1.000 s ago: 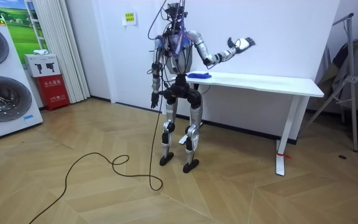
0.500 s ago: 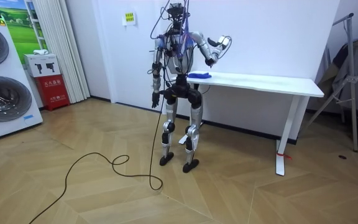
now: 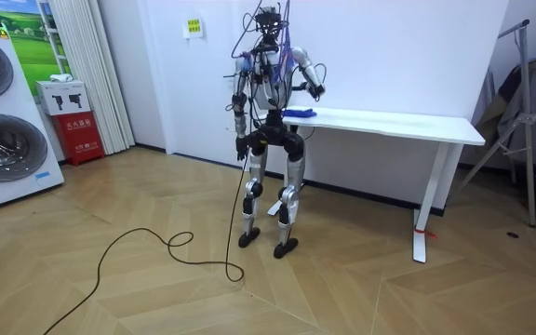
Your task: Wipe table
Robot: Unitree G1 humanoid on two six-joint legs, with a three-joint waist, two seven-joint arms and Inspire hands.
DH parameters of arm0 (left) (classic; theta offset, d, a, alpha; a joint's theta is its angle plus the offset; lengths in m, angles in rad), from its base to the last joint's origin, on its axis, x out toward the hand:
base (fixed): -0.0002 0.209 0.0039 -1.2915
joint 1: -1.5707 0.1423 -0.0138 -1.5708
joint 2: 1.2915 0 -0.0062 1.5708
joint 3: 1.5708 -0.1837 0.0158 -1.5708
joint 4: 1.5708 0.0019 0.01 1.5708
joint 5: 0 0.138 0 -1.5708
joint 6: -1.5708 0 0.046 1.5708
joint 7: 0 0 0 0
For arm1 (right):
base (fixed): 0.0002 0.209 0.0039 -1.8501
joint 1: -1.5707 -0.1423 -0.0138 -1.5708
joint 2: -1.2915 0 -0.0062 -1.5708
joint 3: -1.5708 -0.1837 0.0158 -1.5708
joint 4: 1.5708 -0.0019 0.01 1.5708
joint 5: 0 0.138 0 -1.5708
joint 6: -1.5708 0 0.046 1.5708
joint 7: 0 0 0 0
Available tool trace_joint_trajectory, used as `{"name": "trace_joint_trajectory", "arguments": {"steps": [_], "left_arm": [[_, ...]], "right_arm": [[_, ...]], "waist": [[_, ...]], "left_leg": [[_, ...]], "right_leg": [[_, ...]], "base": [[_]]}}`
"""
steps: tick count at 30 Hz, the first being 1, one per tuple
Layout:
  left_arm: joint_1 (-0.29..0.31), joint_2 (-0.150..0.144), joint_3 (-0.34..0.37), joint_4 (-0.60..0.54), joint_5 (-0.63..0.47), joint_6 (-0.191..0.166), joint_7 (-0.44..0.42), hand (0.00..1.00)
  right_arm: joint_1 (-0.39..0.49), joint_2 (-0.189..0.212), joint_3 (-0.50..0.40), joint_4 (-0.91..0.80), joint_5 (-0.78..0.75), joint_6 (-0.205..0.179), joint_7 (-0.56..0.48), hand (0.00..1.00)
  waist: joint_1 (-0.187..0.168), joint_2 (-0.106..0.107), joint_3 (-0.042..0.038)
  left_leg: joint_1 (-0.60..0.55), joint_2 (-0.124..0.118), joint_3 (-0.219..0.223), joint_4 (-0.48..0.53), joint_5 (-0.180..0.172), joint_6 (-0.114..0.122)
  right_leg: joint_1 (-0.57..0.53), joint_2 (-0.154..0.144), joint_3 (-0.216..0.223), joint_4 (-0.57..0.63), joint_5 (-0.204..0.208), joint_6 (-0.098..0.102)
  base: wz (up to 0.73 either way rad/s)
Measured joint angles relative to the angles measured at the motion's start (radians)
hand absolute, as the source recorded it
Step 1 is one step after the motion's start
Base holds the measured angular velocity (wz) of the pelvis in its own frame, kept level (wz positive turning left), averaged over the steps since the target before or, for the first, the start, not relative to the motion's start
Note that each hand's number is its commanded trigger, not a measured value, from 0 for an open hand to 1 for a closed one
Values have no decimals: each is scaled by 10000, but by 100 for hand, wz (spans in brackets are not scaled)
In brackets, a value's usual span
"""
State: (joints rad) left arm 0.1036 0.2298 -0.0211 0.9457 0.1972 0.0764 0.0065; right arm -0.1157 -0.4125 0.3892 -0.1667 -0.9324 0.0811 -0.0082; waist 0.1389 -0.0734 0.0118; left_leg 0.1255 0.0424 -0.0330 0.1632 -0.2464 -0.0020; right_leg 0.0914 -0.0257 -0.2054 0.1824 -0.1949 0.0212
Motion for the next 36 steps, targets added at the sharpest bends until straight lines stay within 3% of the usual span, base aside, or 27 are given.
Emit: {"name": "trace_joint_trajectory", "arguments": {"steps": [1,2,3,4,5,6,7,8,9,10,12,14,15,17,23,31,36], "left_arm": [[-23,-3,-94,15,-71,-5,-7,0],[-15,38,-277,47,-97,-27,-47,0],[-18,134,-309,46,-87,-48,-87,0],[-34,318,-252,47,-24,-58,-135,0],[-64,240,-217,234,95,-18,-156,0],[22,209,-248,284,119,-11,-187,0],[-22,120,-307,279,112,-18,-238,0],[-202,80,-352,250,113,-51,-331,0],[-354,90,-382,250,109,-76,-359,0],[-334,77,-391,270,91,-68,-365,0],[-318,20,-381,512,81,-49,-353,0],[-250,98,-352,595,61,-27,-325,0],[-251,62,-355,591,-75,-32,-317,0],[-281,-34,-377,567,-78,-147,-327,0],[-441,-68,-346,566,-48,-403,-338,0],[-441,-94,-336,573,-66,-417,-349,0],[-410,-195,-332,600,-78,-417,-268,0]], "right_arm": [[2,3,82,190,-11,8,6,0],[54,78,246,678,33,-10,60,0],[117,197,266,855,15,-48,95,0],[164,426,370,1028,-50,-53,159,0],[269,480,545,1308,-123,-29,186,0],[302,529,618,1579,-148,19,212,0],[348,649,610,2059,-189,148,340,0],[346,646,516,2383,-241,334,497,0],[339,651,491,2673,-254,425,635,0],[350,710,489,2809,-257,413,672,0],[520,945,436,3156,-515,365,664,0],[547,985,428,3154,-670,198,664,0],[550,973,470,3187,-685,112,625,0],[597,985,528,3384,-917,23,422,0],[623,1037,502,3524,-1552,-49,198,0],[680,1033,353,3717,-1807,-50,25,0],[1113,1035,201,3494,-1795,-48,17,0]], "waist": [[8,46,32],[33,248,106],[52,221,62],[64,67,16],[-153,166,-19],[-252,188,-25],[-335,188,-22],[-328,130,4],[-229,-27,-45],[-225,2,-71],[-79,74,-24],[-10,-18,-74],[-76,42,-4],[-271,115,9],[-228,113,12],[-197,48,-11],[26,87,5]], "left_leg": [[98,51,-213,-5,2,0],[262,312,-939,-7,4,-3],[243,399,-1284,-4,2,-6],[69,450,-1424,49,-61,-108],[-101,634,-1052,305,-227,-479],[-160,662,-733,401,-318,-629],[-300,644,-147,171,-309,-655],[-882,547,232,-80,-84,-485],[-1157,404,510,-28,521,-317],[-1050,322,559,-25,620,-260],[-734,179,167,-43,656,-213],[-680,96,-135,-50,643,-221],[-642,19,-62,-27,633,-227],[-498,20,76,-78,637,-222],[-449,-36,164,-145,637,-221],[-591,-138,195,-166,627,-198],[-656,-166,264,-136,535,-26]], "right_leg": [[-97,30,-22,258,-12,-18],[-412,216,-37,772,-244,-162],[-582,470,207,428,-210,-285],[-903,723,389,-852,842,-620],[-807,768,183,-661,1034,-729],[-741,739,228,-618,1035,-730],[-574,662,633,-643,1034,-729],[-544,509,1127,-664,1015,-698],[-546,297,1242,-647,897,-500],[-543,245,1182,-640,866,-409],[-514,235,744,-432,654,-150],[-305,143,463,-602,713,-207],[-161,74,377,-623,725,-213],[-3,82,363,-619,710,-198],[37,98,216,-632,662,-164],[-90,4,95,-625,640,-134],[-96,-14,125,-558,617,-125]], "base": [[-10],[-16],[-33],[-12],[0],[35],[45],[48],[35],[17],[3],[-19],[0],[20],[2],[2],[-3]]}}
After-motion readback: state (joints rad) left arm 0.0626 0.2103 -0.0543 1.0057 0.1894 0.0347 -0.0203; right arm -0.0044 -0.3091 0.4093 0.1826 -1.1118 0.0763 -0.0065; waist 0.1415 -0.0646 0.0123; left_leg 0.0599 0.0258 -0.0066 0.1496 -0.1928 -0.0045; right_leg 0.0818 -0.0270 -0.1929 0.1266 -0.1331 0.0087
